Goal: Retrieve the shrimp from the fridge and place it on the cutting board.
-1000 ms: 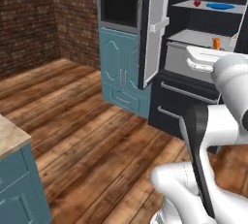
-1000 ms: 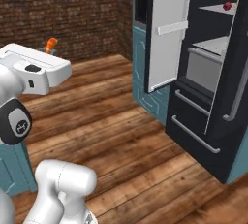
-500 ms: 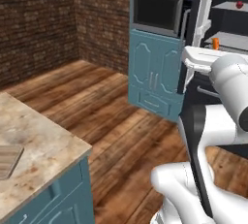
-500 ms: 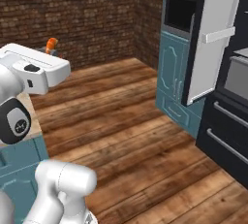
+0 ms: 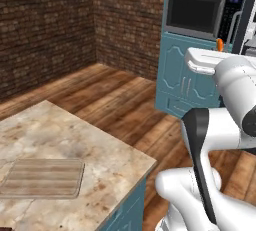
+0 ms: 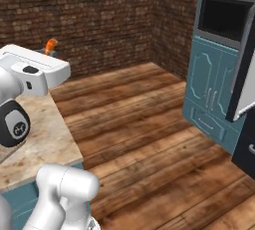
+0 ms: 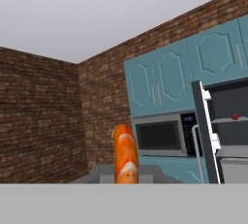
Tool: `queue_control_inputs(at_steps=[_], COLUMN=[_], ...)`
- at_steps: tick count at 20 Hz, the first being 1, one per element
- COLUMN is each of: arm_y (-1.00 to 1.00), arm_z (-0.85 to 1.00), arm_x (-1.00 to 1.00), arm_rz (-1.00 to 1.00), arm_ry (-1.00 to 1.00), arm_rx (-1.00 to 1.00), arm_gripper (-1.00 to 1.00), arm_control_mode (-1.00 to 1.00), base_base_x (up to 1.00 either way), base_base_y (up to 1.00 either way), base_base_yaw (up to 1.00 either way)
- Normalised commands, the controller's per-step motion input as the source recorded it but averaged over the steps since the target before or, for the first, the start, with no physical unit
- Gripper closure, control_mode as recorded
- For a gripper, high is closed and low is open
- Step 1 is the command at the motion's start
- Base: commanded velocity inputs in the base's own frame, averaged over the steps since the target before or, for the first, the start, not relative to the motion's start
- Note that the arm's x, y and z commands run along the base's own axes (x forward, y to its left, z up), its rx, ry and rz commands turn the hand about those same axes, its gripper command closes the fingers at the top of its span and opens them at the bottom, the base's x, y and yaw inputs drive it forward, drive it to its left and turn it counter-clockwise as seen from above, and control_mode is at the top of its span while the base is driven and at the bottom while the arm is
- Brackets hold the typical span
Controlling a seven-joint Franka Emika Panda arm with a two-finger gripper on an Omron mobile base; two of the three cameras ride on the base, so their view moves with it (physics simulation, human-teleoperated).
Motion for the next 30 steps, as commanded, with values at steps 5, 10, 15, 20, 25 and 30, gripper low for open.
queue_control_inputs(at_steps=[5,10,15,20,25,30], arm_y=[0.0,0.0,0.0,0.0,0.0,0.0], arm_z=[0.0,0.0,0.0,0.0,0.0,0.0], arm_x=[0.0,0.0,0.0,0.0,0.0,-0.03], arm_rz=[0.0,0.0,0.0,0.0,0.0,0.03], arm_ry=[0.0,0.0,0.0,0.0,0.04,0.22], arm_rx=[0.0,0.0,0.0,0.0,0.0,0.01], arm_gripper=[1.0,1.0,1.0,1.0,1.0,1.0], arm_control_mode=[1.0,1.0,1.0,1.0,-1.0,-1.0], base_base_x=[0.16,0.08,0.0,0.0,0.0,0.0], base_base_y=[1.0,0.88,0.09,0.0,0.0,0.0], base_base_yaw=[0.01,0.0,0.0,0.0,0.0,0.0])
